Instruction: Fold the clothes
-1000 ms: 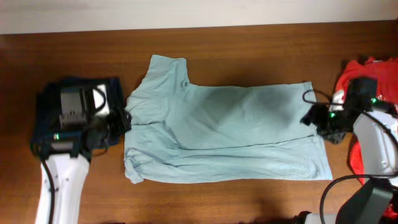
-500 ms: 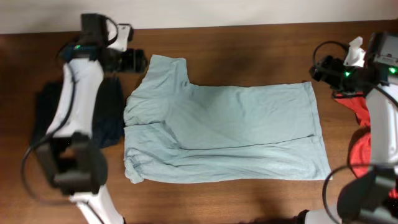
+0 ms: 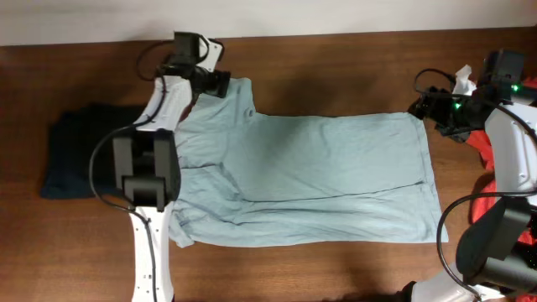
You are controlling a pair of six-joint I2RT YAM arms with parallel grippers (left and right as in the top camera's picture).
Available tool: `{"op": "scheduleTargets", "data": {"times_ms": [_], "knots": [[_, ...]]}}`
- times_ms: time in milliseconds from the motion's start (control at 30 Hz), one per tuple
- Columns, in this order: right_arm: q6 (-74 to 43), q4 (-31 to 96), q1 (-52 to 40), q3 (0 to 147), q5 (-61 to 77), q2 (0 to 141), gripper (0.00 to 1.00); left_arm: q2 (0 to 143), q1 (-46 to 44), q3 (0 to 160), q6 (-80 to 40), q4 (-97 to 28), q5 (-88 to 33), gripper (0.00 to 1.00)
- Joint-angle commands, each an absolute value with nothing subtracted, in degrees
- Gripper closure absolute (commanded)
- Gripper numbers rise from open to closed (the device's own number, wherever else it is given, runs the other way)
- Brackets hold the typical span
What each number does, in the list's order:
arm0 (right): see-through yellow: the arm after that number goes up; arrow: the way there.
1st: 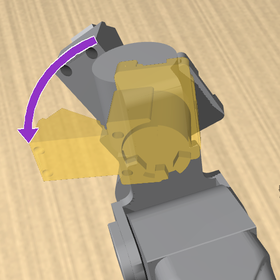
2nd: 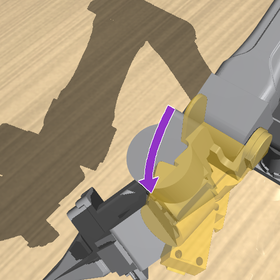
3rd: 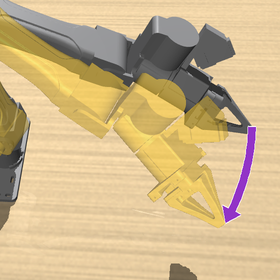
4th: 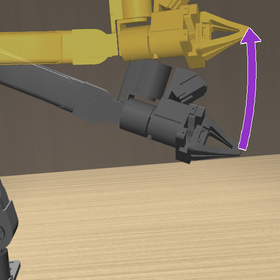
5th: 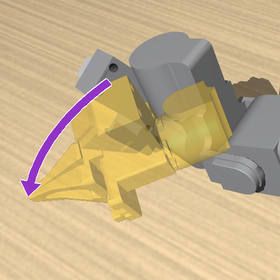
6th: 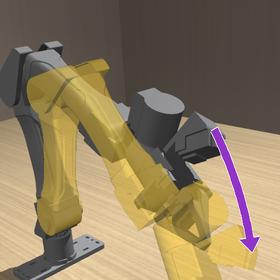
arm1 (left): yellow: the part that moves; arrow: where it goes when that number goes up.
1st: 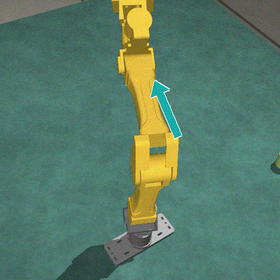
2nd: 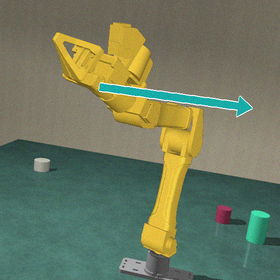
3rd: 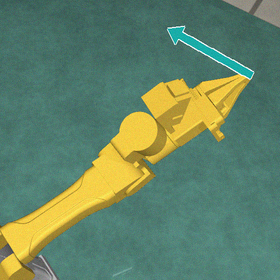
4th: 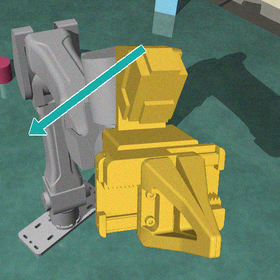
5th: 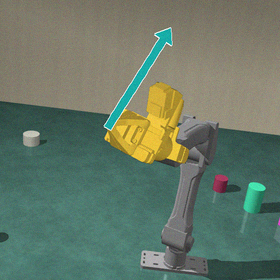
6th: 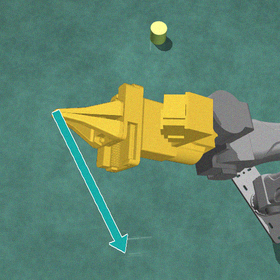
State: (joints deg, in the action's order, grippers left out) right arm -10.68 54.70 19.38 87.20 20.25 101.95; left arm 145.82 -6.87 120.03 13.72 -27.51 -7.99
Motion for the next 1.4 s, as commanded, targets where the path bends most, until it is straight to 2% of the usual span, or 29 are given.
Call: {"op": "scheduleTargets", "data": {"times_ms": [0, 33, 133, 267, 300, 333, 567, 633, 667, 800, 900, 1100, 1133, 1233, 1367], "knots": [[-9.21, 54.61, 19.14, 87.66, 18.5, 101.54, 0.18, 148.24, -6.87, 121.62, 15.09, -26.98, -5.06, 0.18], [-9.23, 54.37, 19.14, 87.66, 17.85, 101.54, 0.18, 148.51, -6.87, 121.62, 15.07, -27.05, -5.04, 0.22], [-9.21, 53.28, 19.14, 87.66, 17.17, 101.54, 0.18, 149.27, -6.87, 121.62, 15.07, -27.29, -4.45, 0.46], [-9.23, 50.46, 19.14, 87.66, 14.41, 101.65, 0.17, 149.12, -6.87, 123.02, 15.05, -29.8, -4.47, 0.9], [-9.23, 49.39, 19.14, 87.66, 13.76, 101.78, 0.17, 149.1, -6.87, 124.03, 15.03, -31.64, -4.64, 0.98], [-9.23, 48.45, 19.14, 87.66, 13.17, 101.93, 0.17, 149.01, -6.87, 125.51, 14.85, -34.26, -4.67, 1.0], [-9.23, 40.42, 19.33, 87.66, 10.0, 106.76, 0.19, 148.79, -7.01, 141.97, 14.24, -55.09, -4.71, 1.0], [-9.26, 37.89, 19.62, 87.66, 10.28, 110.04, 0.34, 148.79, -7.29, 145.75, 14.2, -59.07, -4.73, 1.0], [-9.28, 36.91, 19.68, 87.66, 10.46, 111.48, 0.36, 148.79, -7.53, 147.44, 14.22, -60.86, -4.73, 1.0], [-9.21, 32.6, 19.68, 87.7, 12.62, 117.4, 0.35, 148.79, -8.82, 151.06, 14.22, -65.98, -4.71, 1.0], [-9.17, 30.11, 19.68, 87.72, 13.43, 120.55, 0.31, 148.79, -9.98, 151.46, 14.22, -68.01, -4.93, 1.0], [-7.73, 26.24, 19.55, 87.72, 13.37, 125.14, 0.3, 148.79, -12.53, 151.46, 14.22, -70.19, -4.84, 1.0], [-7.7, 26.02, 19.53, 87.72, 13.28, 125.38, 0.34, 148.79, -12.8, 151.46, 14.2, -70.5, -4.71, 1.0], [-7.7, 25.67, 19.51, 87.72, 13.28, 125.75, 0.6, 148.75, -13.02, 151.46, 13.72, -71.75, -4.58, 1.0], [-7.7, 25.76, 19.55, 87.74, 13.26, 125.8, 0.81, 148.07, -12.6, 151.46, 11.05, -74.56, -2.2, 1.0]]}}
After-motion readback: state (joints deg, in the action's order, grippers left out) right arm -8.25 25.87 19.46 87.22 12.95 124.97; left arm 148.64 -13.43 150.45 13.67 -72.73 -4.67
